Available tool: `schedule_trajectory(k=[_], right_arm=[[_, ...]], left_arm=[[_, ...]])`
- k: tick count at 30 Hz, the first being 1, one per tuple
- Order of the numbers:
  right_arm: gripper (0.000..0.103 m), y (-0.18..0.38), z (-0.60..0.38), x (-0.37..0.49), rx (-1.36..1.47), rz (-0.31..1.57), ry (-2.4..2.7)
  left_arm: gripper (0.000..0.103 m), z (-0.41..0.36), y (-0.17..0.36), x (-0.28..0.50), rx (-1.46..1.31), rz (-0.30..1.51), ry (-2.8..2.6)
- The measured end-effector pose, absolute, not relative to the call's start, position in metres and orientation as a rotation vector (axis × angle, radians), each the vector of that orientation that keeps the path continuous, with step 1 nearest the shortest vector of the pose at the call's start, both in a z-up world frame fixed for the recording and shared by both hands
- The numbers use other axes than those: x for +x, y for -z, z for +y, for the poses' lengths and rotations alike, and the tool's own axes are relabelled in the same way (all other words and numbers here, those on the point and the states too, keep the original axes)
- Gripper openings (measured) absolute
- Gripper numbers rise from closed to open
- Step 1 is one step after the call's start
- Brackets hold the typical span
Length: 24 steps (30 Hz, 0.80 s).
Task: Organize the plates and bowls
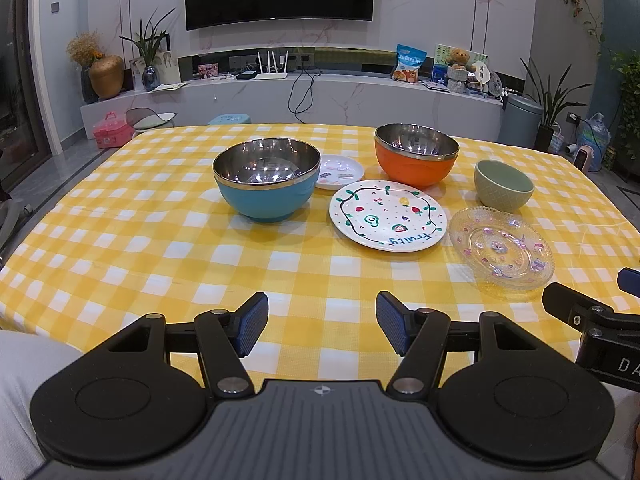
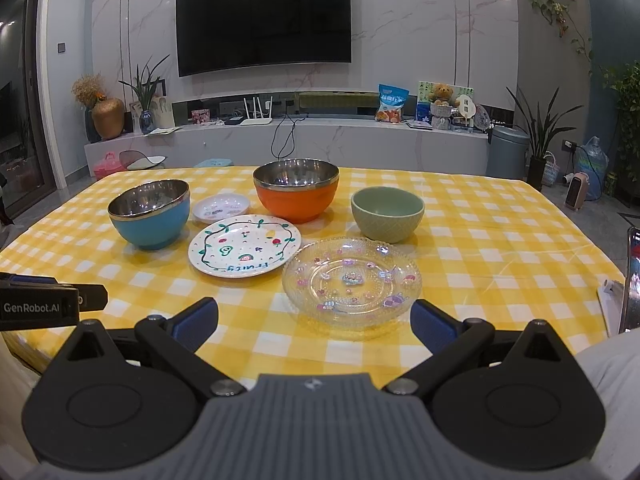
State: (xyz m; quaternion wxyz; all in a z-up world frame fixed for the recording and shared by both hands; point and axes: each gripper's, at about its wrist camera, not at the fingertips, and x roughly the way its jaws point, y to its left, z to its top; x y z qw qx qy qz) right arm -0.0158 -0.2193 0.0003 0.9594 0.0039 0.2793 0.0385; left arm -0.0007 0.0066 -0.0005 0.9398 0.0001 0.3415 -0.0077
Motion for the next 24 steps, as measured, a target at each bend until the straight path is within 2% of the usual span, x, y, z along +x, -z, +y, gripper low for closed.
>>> schedule_trajectory(k=[24], right_arm=[[0.100,0.0027,-0.2238,-0.0186,0.007,0.574,-0.078]], left_arm=[[0.073,0.0076,0.0017,-0.0011,-0.012,0.701,0.016]])
